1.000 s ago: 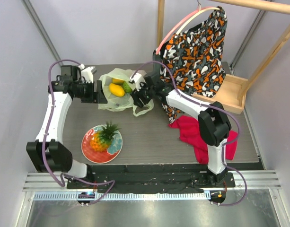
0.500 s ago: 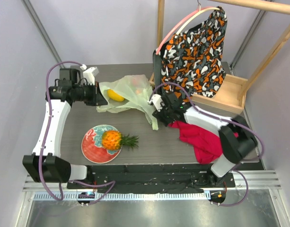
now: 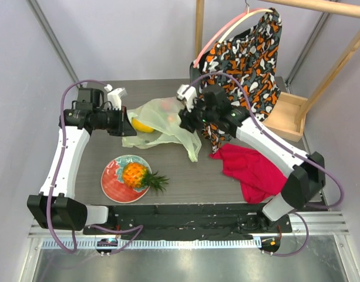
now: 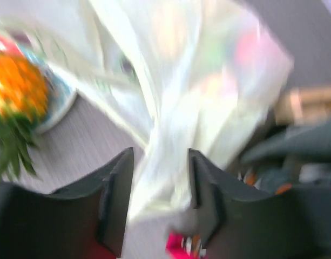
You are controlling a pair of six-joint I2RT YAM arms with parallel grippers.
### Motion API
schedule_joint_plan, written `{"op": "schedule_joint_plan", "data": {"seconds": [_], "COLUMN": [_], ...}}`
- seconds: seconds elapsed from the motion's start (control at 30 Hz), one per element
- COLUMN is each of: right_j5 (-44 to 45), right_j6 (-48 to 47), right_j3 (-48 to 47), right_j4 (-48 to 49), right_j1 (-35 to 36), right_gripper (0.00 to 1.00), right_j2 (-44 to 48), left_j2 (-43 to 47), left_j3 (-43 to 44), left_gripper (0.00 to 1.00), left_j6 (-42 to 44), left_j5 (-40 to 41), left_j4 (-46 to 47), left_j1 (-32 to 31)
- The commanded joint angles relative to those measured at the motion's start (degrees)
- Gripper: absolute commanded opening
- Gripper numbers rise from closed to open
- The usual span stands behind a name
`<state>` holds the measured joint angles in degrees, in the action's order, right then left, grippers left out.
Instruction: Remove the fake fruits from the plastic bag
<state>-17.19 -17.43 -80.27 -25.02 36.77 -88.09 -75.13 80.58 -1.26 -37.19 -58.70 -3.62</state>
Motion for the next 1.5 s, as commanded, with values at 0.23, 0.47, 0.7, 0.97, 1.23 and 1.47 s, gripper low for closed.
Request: {"op": "schedule_joint_plan", "data": {"seconds": [0.23, 0.47, 0.7, 0.97, 1.23, 1.47], "right_j5": [-11.98, -13.66, 15.84, 20.09, 14.91, -1.33], "right_j6": [4.07, 8.99, 8.56, 3.11, 4.77, 4.16], "right_j3": [-19.56, -22.91, -17.74, 5.72, 18.3, 9.54], "right_j4": [1.11, 3.04, 7.43, 8.4, 0.85, 0.23], "right_j1": [4.88, 5.76, 4.63, -2.06, -1.88, -1.71], "right_gripper": [0.31, 0.27, 0.36, 0.4, 0.38, 0.41], "right_j2": [-20.62, -27.3, -31.53, -14.78, 4.94, 2.06], "left_j2": [1.66, -0.1, 0.95, 7.1, 7.37, 4.04], "left_j3": [-0.77, 3.0, 4.06, -1.64, -2.61, -5.87], "left_gripper": [0.0, 0.0, 0.0, 0.0, 0.0, 0.0], "left_j6": [-3.49, -4.02, -0.51, 5.56, 6.09, -2.87], "left_j5": [2.21, 2.38, 1.06, 0.9, -8.07, 6.76], "left_j4": [1.48, 0.69, -3.52, -7.83, -9.95, -2.66], "left_j1": [0.19, 0.54, 0.63, 0.63, 0.28, 0.1]}}
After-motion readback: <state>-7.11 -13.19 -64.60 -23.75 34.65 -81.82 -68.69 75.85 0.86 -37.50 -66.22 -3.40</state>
